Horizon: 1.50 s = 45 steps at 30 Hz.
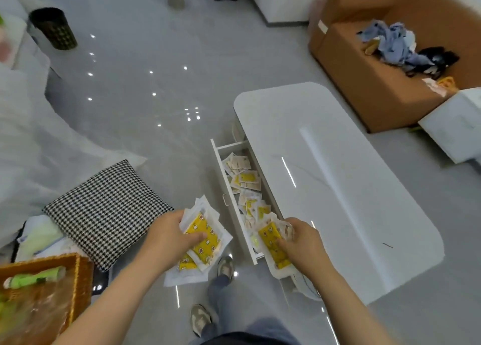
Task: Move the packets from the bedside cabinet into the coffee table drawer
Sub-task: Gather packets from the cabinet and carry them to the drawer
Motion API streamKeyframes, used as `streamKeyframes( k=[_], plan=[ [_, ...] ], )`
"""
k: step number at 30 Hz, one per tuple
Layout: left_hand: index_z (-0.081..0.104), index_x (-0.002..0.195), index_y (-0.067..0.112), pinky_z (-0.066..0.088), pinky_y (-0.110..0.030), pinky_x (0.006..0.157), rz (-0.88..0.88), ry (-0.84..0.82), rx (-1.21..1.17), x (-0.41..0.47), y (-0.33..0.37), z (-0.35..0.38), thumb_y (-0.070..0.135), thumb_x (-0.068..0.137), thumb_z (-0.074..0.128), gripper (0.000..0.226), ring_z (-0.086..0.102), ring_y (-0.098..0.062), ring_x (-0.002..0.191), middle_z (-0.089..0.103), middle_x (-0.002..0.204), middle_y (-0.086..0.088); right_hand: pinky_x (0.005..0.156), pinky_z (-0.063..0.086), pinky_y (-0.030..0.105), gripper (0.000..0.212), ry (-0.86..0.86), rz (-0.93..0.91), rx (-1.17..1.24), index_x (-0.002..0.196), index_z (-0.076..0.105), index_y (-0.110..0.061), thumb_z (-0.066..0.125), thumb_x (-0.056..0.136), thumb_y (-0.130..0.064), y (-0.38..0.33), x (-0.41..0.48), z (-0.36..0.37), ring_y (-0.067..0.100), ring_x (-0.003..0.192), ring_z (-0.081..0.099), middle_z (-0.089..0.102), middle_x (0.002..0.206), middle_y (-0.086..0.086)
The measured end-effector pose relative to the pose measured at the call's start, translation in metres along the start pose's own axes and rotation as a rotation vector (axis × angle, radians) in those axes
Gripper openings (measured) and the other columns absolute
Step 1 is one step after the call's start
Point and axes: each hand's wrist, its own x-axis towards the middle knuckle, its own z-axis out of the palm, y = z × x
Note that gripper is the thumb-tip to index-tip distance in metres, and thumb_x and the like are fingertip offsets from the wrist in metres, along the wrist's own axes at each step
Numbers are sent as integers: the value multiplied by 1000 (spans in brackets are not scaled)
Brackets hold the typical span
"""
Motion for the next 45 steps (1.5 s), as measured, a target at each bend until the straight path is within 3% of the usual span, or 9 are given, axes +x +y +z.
streamKeyframes(
  k=[3, 6, 8, 18, 25, 28, 33, 41, 45],
  plan=[
    [65, 79, 24, 46, -13, 54, 52, -66, 54, 38, 13, -5, 21, 77, 76, 11, 66, -2, 69, 70, 76, 6, 52, 44, 8, 5, 19, 83, 2, 86, 63, -16, 63, 81, -15, 1, 23, 2, 0, 64, 55, 60, 73, -8],
    [62, 82, 26, 44, -13, 56, 92, -87, 113, 76, 31, -12, 24, 78, 75, 13, 63, -1, 72, 67, 79, 9, 66, 54, 27, 13, 27, 158, 15, 91, 65, -11, 64, 78, -15, 2, 54, 5, 11, 73, 61, 65, 82, 2],
    [58, 78, 29, 40, -11, 55, 118, -100, 153, 102, 45, -19, 23, 79, 74, 17, 59, 2, 70, 64, 77, 13, 69, 55, 32, 15, 34, 184, 27, 92, 64, -12, 64, 78, -14, 1, 78, 3, 15, 76, 62, 65, 85, 4],
    [56, 77, 31, 43, -18, 59, 141, -178, 286, 212, 96, -30, 23, 75, 77, 23, 60, -5, 72, 62, 76, 13, 65, 52, 32, 8, 97, 282, 96, 85, 64, -12, 61, 78, -10, -10, 160, -19, 15, 72, 61, 64, 79, 3],
    [63, 83, 24, 42, -17, 54, 168, -291, 386, 294, 111, -24, 24, 75, 78, 17, 60, -4, 68, 66, 79, 7, 49, 39, 10, 11, 123, 360, 144, 86, 63, -15, 61, 78, -8, -20, 190, -13, 3, 64, 53, 59, 75, -6],
    [64, 89, 21, 46, -24, 60, 163, -344, 441, 335, 116, -20, 25, 74, 78, 20, 63, -13, 73, 67, 83, 3, 47, 37, 10, 16, 145, 418, 186, 82, 57, -23, 62, 78, -7, -29, 205, -5, 1, 64, 52, 55, 71, -12],
    [65, 90, 18, 37, -18, 51, 177, -444, 506, 402, 120, -11, 24, 77, 76, 17, 55, -5, 63, 64, 81, 3, 49, 35, 9, 13, 177, 553, 247, 89, 60, -17, 63, 80, -8, -43, 235, 15, 1, 66, 53, 60, 79, -5],
    [59, 81, 15, 52, -36, 77, 17, -453, 452, 495, 107, 33, 15, 80, 72, 13, 64, -29, 82, 65, 85, -8, 67, 53, 31, 15, 244, 709, 308, 91, 65, -13, 62, 77, -9, -42, 286, 53, 18, 79, 62, 67, 85, 3],
    [53, 68, 19, 50, -34, 76, -1, -466, 472, 535, 93, 66, 15, 82, 69, 22, 61, -28, 81, 62, 84, -7, 74, 56, 39, 22, 269, 732, 380, 101, 66, -16, 64, 80, -12, -32, 311, 72, 17, 82, 64, 69, 90, 2]
  ],
)
